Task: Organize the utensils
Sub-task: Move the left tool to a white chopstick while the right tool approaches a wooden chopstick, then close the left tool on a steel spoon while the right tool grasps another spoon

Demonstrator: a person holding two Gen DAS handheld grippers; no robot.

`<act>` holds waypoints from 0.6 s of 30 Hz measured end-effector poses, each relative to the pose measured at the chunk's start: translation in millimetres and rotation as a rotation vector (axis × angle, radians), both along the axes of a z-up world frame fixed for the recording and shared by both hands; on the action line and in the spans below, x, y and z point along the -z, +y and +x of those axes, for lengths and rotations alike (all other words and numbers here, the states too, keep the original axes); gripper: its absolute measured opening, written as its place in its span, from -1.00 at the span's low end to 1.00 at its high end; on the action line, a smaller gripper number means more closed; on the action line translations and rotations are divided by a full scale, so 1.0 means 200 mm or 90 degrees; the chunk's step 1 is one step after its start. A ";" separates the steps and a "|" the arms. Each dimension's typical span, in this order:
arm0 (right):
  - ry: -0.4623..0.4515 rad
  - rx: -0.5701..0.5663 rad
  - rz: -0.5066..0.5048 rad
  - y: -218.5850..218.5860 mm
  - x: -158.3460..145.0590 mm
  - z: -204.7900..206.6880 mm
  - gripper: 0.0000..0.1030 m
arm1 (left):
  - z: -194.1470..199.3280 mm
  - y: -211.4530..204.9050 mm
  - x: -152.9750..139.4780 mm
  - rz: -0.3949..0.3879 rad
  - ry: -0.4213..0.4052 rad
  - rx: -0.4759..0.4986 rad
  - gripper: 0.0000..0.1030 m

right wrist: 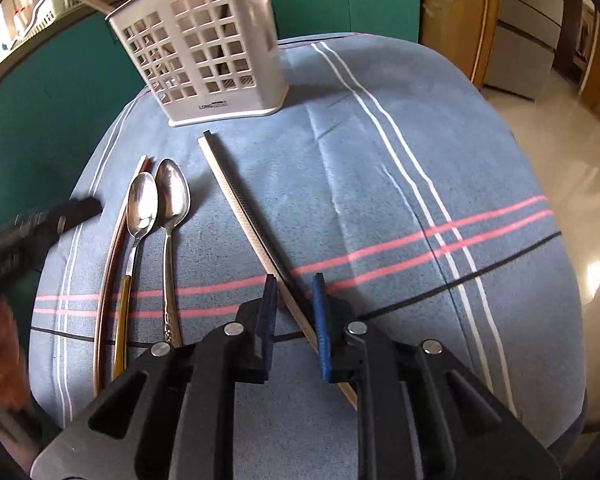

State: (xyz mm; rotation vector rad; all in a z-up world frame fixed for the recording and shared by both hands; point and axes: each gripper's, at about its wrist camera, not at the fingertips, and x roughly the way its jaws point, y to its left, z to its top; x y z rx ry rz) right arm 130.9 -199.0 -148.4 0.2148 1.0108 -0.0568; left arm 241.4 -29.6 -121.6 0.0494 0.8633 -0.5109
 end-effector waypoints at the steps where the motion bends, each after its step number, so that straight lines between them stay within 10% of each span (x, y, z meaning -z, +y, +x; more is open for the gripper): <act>1: 0.001 0.002 0.001 -0.01 0.00 -0.01 -0.64 | 0.02 -0.02 0.01 0.001 0.004 0.021 -0.26; 9: -0.005 0.002 -0.003 -0.02 -0.02 0.02 -0.63 | 0.15 -0.06 0.11 0.024 0.047 0.033 -0.30; 12: -0.021 -0.018 0.002 -0.01 -0.05 0.05 -0.63 | 0.17 -0.04 0.14 0.011 0.068 0.034 -0.72; 18: -0.036 -0.030 0.001 0.00 -0.09 0.16 -0.63 | 0.16 0.01 0.14 -0.019 0.079 0.026 -0.93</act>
